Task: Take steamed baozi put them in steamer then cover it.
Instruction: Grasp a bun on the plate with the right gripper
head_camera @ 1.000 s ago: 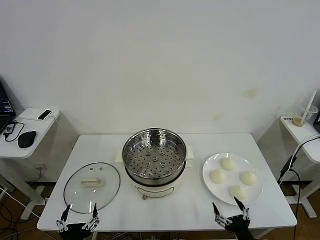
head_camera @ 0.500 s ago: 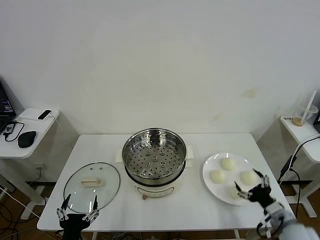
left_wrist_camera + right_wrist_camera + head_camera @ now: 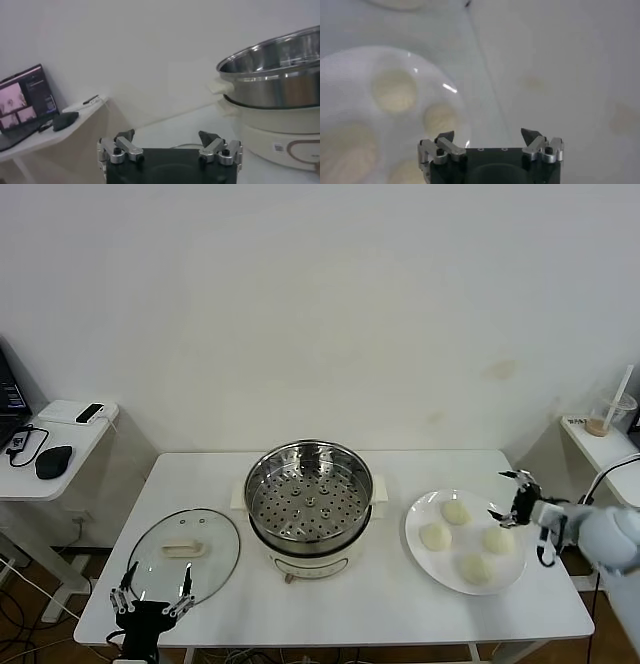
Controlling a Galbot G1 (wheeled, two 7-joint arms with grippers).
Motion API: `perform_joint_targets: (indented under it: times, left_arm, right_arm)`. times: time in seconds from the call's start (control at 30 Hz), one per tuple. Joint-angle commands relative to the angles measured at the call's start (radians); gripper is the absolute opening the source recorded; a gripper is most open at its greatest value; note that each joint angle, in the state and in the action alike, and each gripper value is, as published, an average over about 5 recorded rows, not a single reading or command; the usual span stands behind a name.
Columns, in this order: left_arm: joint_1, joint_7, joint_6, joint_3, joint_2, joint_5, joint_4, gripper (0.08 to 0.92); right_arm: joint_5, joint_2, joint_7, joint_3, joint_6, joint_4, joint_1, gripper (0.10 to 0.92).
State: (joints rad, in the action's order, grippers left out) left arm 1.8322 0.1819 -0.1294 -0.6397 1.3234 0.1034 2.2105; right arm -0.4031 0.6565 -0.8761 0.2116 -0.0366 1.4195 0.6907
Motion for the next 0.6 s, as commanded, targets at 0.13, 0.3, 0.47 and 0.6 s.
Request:
perform_joint_targets:
  times: [0.13,0.3,0.47,0.6]
  left_arm:
    - [-0.015,-0.007,-0.006,-0.031,0.010,0.019,-0.019,0.823]
    - [-0.014,-0.007,-0.001,-0.044,0.014,0.017,-0.036,0.823]
    - [-0.013,-0.011,-0.002,-0.056,0.011,0.017,-0.036,0.823]
    - [-0.012,-0.013,-0.002,-0.066,0.007,0.017,-0.034,0.823]
  right_arm:
    - [-0.086,0.082,-0.285,-0.512,0.091,-0.374,-0.523,0.823]
    - [-0.052,0.122,-0.293,-0.578,0.083,-0.399,-0.536,0.823]
    - [-0.060,0.165,-0.283,-0.586,0.081,-0.432,-0.528,0.823]
    - [-0.075,0.186,-0.276,-0.585,0.075,-0.445,-0.514,0.823]
